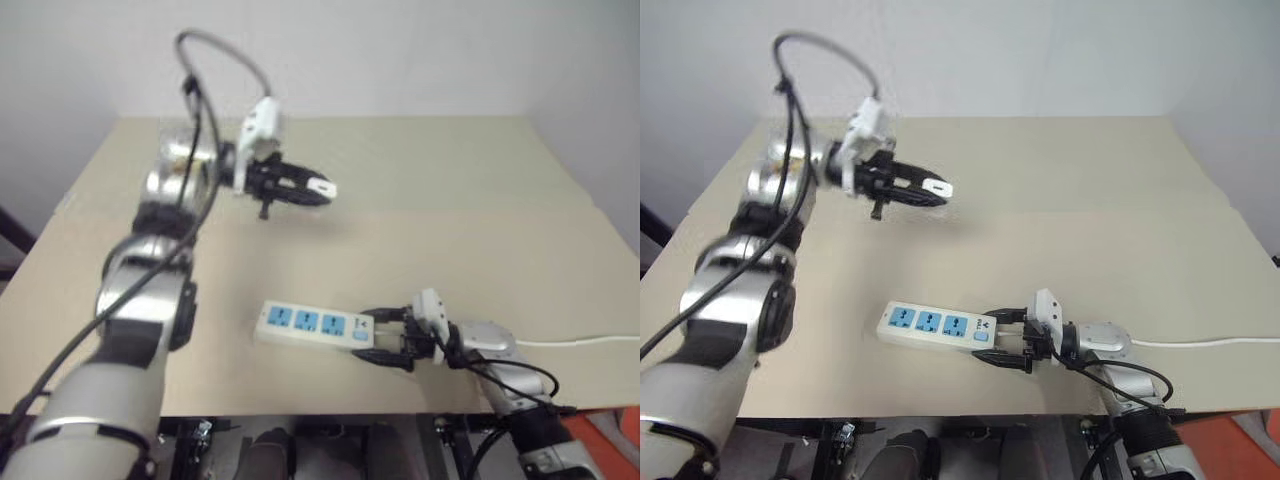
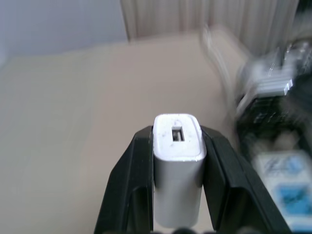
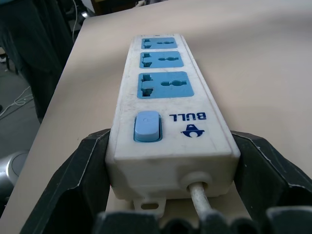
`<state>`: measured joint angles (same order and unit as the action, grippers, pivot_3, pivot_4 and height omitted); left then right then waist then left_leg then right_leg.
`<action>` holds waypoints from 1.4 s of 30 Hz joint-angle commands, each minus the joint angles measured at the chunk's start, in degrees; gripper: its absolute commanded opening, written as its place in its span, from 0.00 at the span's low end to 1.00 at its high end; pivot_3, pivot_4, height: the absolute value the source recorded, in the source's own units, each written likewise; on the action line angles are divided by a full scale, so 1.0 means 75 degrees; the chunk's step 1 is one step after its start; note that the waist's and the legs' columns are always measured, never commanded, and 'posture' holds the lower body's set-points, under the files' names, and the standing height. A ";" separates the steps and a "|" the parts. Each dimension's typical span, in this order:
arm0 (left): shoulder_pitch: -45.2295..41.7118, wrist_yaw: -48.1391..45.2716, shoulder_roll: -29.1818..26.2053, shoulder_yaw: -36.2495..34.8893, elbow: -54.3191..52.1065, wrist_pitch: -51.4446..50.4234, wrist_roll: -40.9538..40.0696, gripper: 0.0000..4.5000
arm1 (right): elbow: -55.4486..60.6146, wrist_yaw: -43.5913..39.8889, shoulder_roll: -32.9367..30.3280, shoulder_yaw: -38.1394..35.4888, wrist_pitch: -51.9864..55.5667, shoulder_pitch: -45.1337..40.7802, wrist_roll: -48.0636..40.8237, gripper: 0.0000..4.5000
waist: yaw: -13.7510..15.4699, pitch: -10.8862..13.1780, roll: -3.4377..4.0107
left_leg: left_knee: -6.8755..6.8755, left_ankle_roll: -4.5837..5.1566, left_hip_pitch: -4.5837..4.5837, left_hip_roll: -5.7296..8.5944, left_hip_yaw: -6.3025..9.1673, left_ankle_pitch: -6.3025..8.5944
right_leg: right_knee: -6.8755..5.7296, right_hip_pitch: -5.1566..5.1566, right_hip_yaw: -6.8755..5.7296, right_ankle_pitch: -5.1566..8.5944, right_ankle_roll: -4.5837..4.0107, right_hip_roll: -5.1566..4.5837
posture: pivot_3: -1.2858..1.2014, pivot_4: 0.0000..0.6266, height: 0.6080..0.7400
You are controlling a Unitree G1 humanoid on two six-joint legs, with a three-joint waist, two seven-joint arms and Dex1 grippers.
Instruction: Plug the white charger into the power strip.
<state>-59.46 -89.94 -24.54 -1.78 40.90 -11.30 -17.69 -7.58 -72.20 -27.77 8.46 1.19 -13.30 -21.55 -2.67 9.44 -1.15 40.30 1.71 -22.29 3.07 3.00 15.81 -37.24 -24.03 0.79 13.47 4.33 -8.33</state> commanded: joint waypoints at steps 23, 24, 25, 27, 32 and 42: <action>0.4375 0.1377 0.0468 -0.0194 -0.4824 -0.2091 -0.2660 0.22 | -0.1785 -0.0874 0.0153 0.0231 -0.1372 -0.0647 0.0460 0.76 | 0.0096 -0.0004 -0.0009 | -0.0063 -0.0034 0.0157 0.0000 0.0010 -0.0017 | 0.0046 0.0136 0.0006 -0.0026 -0.0030 0.0003 | 0.52 0.24 1.00; 0.4365 0.1390 0.0477 -0.0159 -0.4817 -0.2098 -0.2652 0.22 | -0.1831 -0.0864 0.0166 0.0224 -0.1459 -0.0651 0.0481 0.76 | 0.0090 -0.0004 -0.0009 | -0.0063 -0.0034 0.0157 0.0000 0.0010 -0.0017 | 0.0047 0.0137 0.0006 -0.0026 -0.0030 0.0003 | 0.52 0.24 1.00; 0.4362 0.1375 0.0480 -0.0122 -0.4811 -0.2100 -0.2650 0.22 | -0.1875 -0.0857 0.0176 0.0220 -0.1522 -0.0653 0.0498 0.76 | 0.0084 -0.0004 -0.0009 | -0.0063 -0.0034 0.0157 0.0000 0.0010 -0.0017 | 0.0047 0.0137 0.0006 -0.0026 -0.0030 0.0003 | 0.52 0.24 1.00; 0.4383 0.1330 0.0495 0.0000 -0.4789 -0.2060 -0.2599 0.22 | -0.1963 -0.0846 0.0186 0.0217 -0.1618 -0.0668 0.0549 0.76 | 0.0075 -0.0004 -0.0010 | -0.0063 -0.0034 0.0157 0.0000 0.0010 -0.0017 | 0.0049 0.0138 0.0006 -0.0026 -0.0030 0.0003 | 0.52 0.24 1.00; 0.4521 0.1168 0.0485 0.0450 -0.4681 -0.1745 -0.2268 0.22 | -0.2106 -0.0859 0.0208 0.0215 -0.1709 -0.0713 0.0598 0.76 | 0.0072 -0.0005 -0.0010 | -0.0063 -0.0034 0.0158 0.0000 0.0010 -0.0017 | 0.0049 0.0140 0.0006 -0.0026 -0.0030 0.0003 | 0.52 0.24 1.00; 0.4282 0.0768 0.0553 0.1320 -0.3672 -0.0712 -0.1340 0.22 | -0.2207 -0.0800 0.0250 0.0241 -0.1735 -0.0769 0.0640 0.76 | 0.0065 -0.0007 -0.0012 | -0.0063 -0.0034 0.0161 -0.0001 0.0011 -0.0017 | 0.0052 0.0143 0.0006 -0.0027 -0.0032 0.0005 | 0.52 0.24 1.00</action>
<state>-25.87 -83.40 -20.52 7.38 12.56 -18.78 -29.10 -22.18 -78.72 -25.92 9.31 -12.33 -19.53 -19.15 -2.18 9.39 -1.24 39.82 1.45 -21.09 3.06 3.08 15.68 -36.85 -22.96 0.84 13.27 4.09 -8.29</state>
